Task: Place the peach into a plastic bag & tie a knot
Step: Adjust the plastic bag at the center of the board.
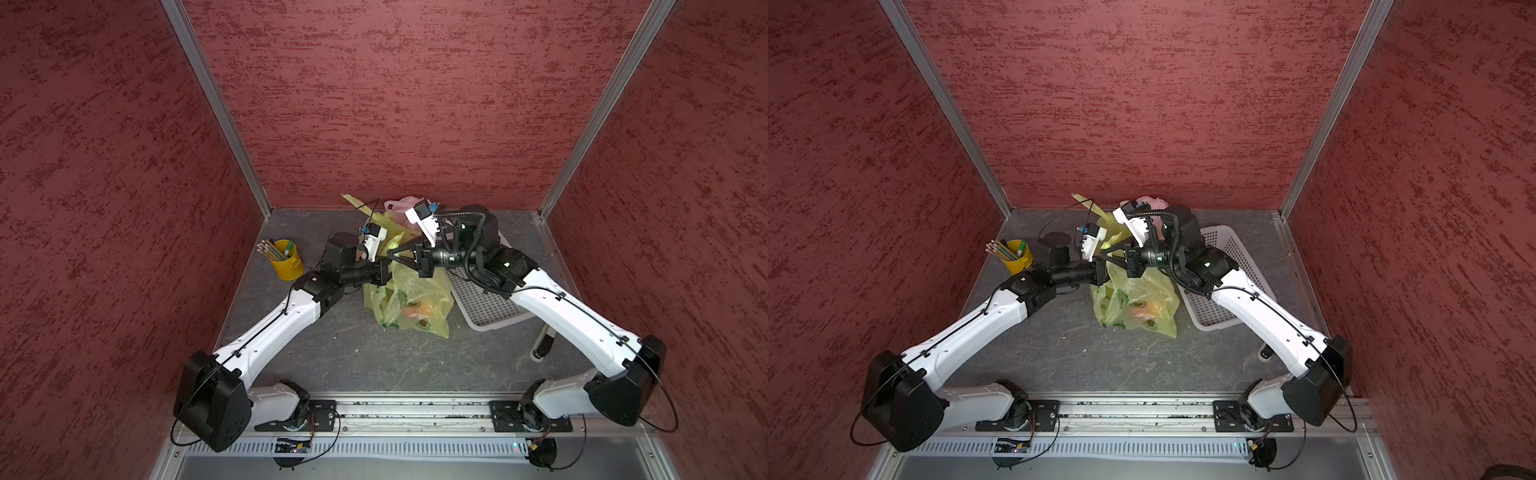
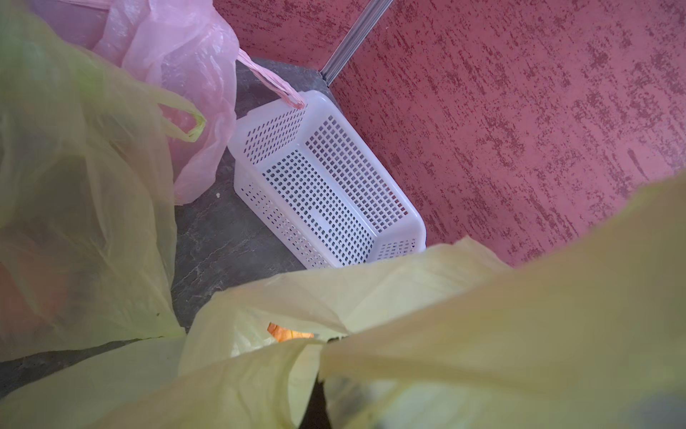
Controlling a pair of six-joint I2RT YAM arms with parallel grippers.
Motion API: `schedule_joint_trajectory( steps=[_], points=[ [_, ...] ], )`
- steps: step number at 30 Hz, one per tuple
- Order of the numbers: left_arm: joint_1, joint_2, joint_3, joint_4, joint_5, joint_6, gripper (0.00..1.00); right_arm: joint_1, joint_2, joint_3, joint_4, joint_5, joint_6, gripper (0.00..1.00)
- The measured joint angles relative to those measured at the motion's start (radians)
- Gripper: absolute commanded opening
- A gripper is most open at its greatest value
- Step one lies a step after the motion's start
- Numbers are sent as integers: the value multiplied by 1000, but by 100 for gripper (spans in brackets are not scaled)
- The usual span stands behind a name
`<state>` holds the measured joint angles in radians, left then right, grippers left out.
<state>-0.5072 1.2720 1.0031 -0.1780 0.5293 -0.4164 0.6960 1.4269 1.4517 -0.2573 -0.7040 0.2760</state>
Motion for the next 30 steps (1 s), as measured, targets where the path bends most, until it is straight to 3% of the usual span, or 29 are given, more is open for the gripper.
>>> schedule_joint_trajectory(
  steps=[6,14,17,21,22,23,24,25,26,30],
  points=[
    [-4,-1,27,-89,-14,87,44,1,0,16,-30,73,-14,0],
    [26,-7,27,-122,53,130,52,1,-4,13,-58,114,-43,0],
    [48,-23,27,-133,88,140,40,1,-14,13,-80,127,-61,0],
    [80,-48,28,-154,119,154,11,1,-27,13,-111,156,-87,0],
    [87,-54,28,-159,122,154,9,1,-31,13,-121,172,-91,11],
    [93,-59,29,-163,124,155,7,1,-34,13,-134,194,-92,39],
    [95,-63,28,-165,123,156,5,1,-38,13,-145,217,-90,58],
    [97,-68,28,-165,122,154,4,1,-42,14,-154,248,-89,71],
    [98,-74,28,-164,121,151,3,1,-47,17,-163,278,-84,76],
    [97,-93,23,-158,115,140,2,1,-47,99,-210,372,-58,79]
  ],
)
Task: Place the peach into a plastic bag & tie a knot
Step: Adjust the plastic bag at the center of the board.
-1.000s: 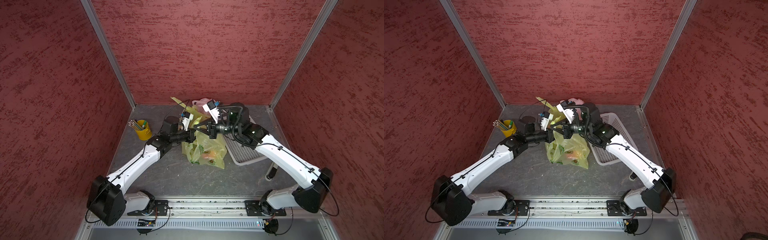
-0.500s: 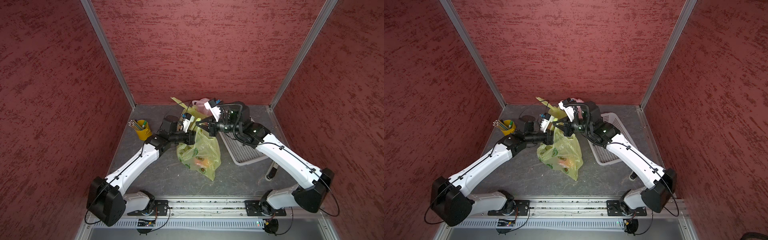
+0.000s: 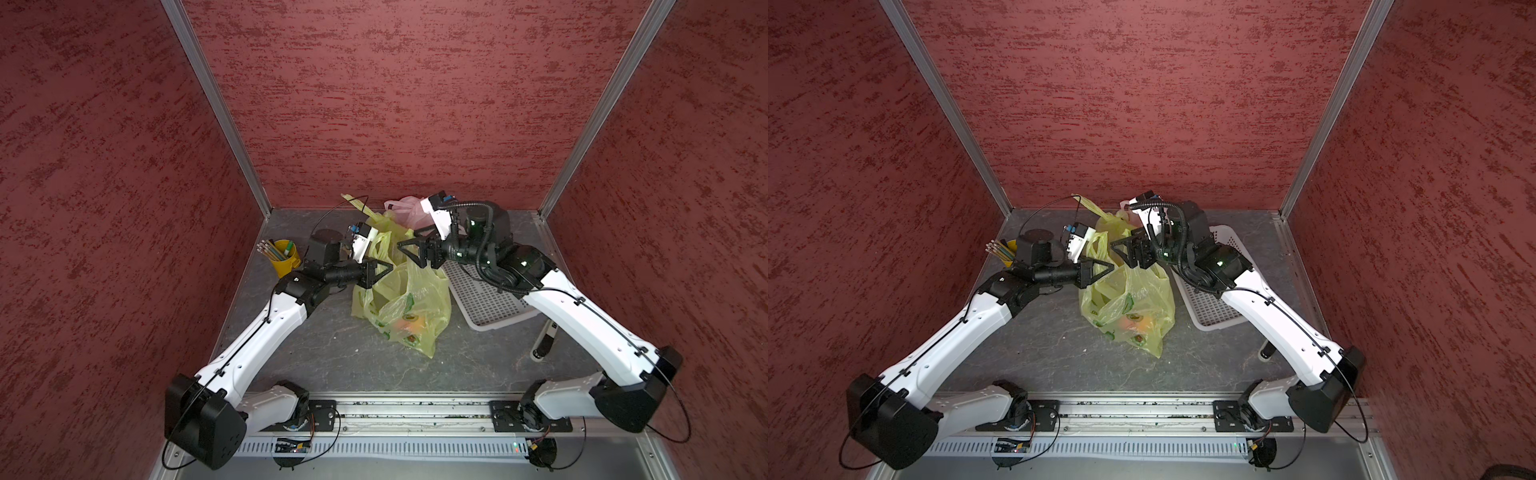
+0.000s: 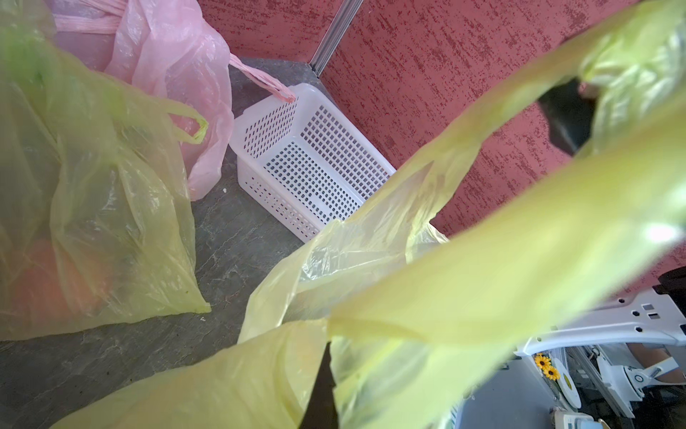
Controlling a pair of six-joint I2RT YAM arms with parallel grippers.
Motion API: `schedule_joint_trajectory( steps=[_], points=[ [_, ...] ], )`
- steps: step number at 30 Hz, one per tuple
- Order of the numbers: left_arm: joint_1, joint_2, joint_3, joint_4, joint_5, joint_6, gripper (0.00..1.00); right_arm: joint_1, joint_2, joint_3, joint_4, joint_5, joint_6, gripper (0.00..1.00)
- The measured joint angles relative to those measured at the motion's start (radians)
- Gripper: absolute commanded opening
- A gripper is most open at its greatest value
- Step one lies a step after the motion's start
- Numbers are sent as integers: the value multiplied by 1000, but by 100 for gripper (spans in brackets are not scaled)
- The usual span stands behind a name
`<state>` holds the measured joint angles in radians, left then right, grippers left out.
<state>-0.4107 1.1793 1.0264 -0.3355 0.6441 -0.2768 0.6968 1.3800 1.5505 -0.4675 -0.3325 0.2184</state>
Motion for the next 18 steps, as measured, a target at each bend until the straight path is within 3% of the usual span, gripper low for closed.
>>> schedule_joint_trajectory(
  steps=[7,13,15,18],
  points=[
    [-18,-16,0,7,-55,-6,2,64,74,235,-8,55,74,78],
    [-22,-21,0,7,-83,-6,2,109,185,233,-24,98,152,87],
    [-22,-21,0,7,-88,-6,2,113,208,221,-39,110,167,86],
    [-22,-22,0,8,-92,-7,3,116,225,217,-51,113,182,75]
  ],
)
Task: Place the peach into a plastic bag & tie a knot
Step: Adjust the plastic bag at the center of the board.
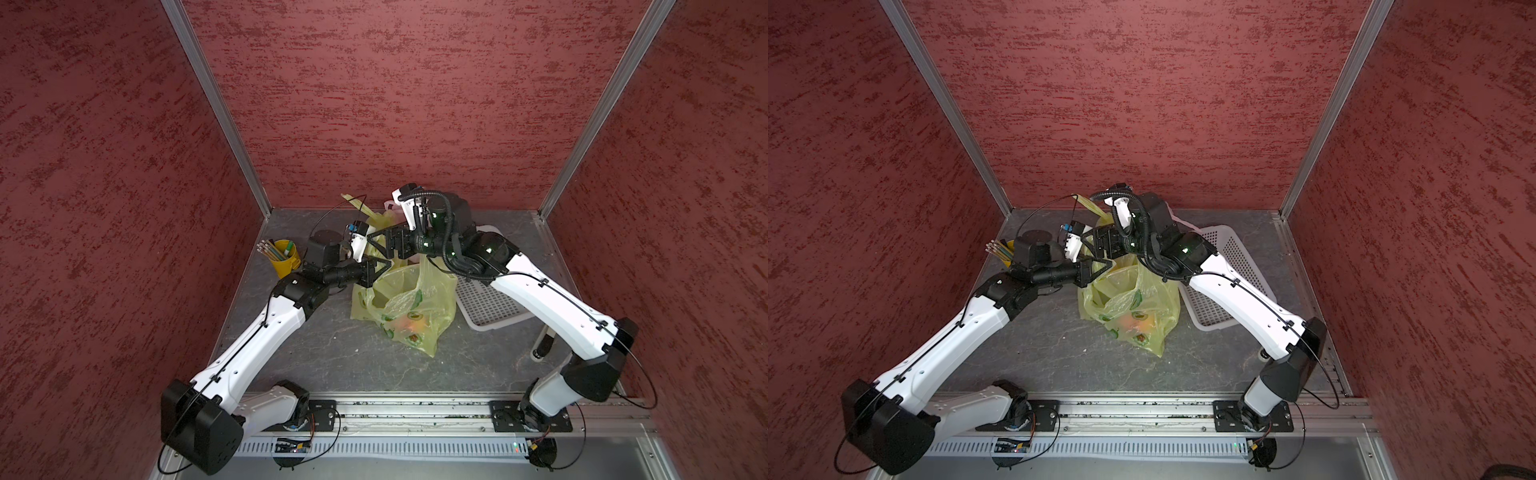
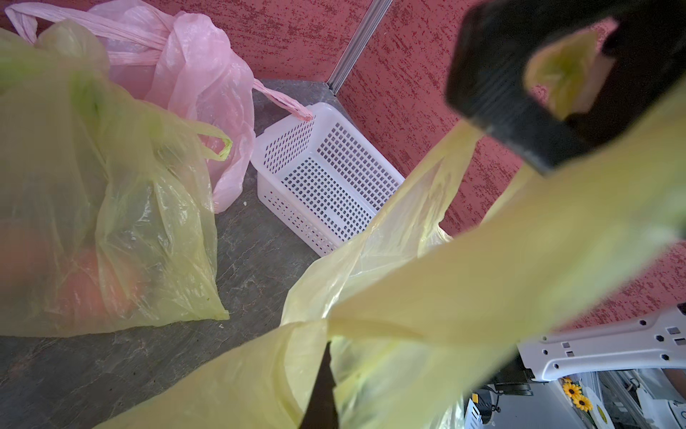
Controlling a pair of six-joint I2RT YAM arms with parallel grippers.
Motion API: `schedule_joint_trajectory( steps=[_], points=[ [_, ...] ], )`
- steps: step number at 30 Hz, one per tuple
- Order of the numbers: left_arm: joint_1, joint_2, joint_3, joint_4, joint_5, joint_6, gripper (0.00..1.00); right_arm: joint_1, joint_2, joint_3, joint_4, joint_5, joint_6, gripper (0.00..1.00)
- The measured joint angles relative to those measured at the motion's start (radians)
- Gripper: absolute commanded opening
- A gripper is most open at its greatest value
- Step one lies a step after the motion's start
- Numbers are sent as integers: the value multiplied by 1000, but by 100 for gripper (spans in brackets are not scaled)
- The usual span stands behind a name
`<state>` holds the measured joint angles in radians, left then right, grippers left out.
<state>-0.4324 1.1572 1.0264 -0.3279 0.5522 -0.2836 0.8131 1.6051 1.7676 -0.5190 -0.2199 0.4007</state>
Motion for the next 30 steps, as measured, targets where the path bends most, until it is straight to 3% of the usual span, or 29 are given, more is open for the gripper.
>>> schedule_joint_trajectory(
  steps=[5,8,12,15,19,25,30],
  points=[
    [-1,0,0,7,-2,0,4,2,1,0,5,-2,15,48],
    [-5,0,0,7,-4,0,10,3,1,0,7,-3,16,24],
    [-11,-5,0,5,-3,-1,50,3,2,-2,17,-2,13,2],
    [-6,-27,0,-11,9,8,68,3,2,-3,23,-7,-5,0],
    [41,-113,0,-97,63,41,78,3,2,-1,23,-51,-55,0],
    [211,-251,35,-230,227,98,83,3,2,27,0,-176,-142,0],
    [373,-260,51,-166,466,64,85,3,3,76,-35,-276,-192,0]
  ],
)
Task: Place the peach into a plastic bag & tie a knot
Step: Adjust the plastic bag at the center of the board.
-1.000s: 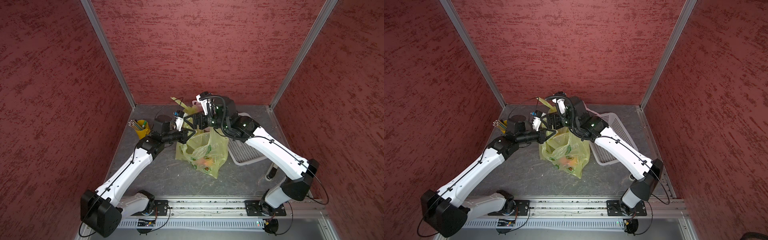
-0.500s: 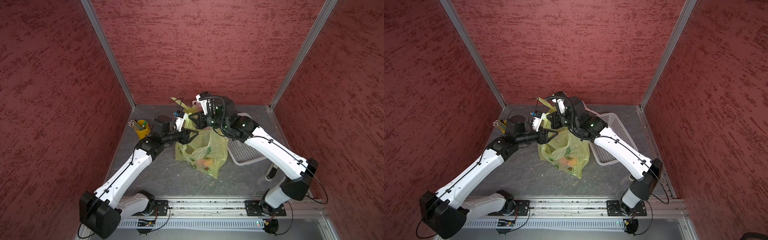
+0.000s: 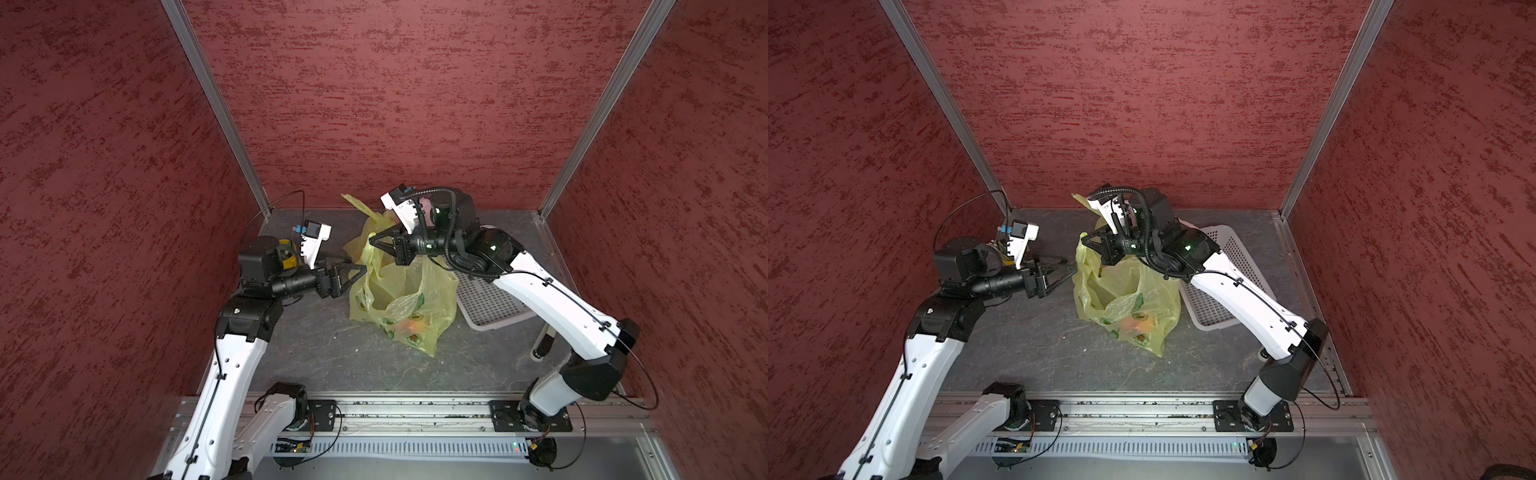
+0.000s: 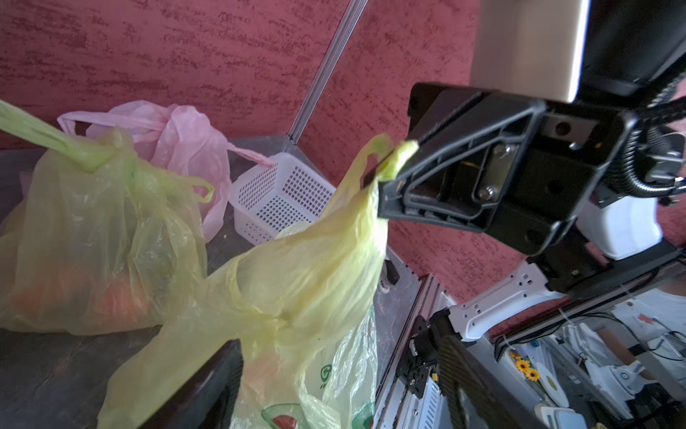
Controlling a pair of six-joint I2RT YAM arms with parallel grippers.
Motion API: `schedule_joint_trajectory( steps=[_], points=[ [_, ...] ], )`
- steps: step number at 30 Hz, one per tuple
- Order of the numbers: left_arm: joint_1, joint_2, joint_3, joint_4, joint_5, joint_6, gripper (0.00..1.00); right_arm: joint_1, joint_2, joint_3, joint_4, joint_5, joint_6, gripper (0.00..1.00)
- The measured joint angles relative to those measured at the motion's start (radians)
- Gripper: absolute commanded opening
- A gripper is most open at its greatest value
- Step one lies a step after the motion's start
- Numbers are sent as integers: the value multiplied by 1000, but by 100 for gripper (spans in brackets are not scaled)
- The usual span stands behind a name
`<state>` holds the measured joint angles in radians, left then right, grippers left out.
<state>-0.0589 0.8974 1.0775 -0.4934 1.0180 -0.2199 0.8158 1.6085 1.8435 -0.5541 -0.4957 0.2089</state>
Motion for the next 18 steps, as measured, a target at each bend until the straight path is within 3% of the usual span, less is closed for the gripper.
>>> schedule_joint_trajectory(
  steps=[3,8,18],
  points=[
    [47,42,-1,145,131,-90,86,0,7,50,-23,-48,-21,0],
    [36,133,1,351,262,-201,87,0,27,104,-53,-108,-48,0],
    [-77,217,26,467,394,-244,83,-1,84,129,-112,-140,-72,0]
  ],
)
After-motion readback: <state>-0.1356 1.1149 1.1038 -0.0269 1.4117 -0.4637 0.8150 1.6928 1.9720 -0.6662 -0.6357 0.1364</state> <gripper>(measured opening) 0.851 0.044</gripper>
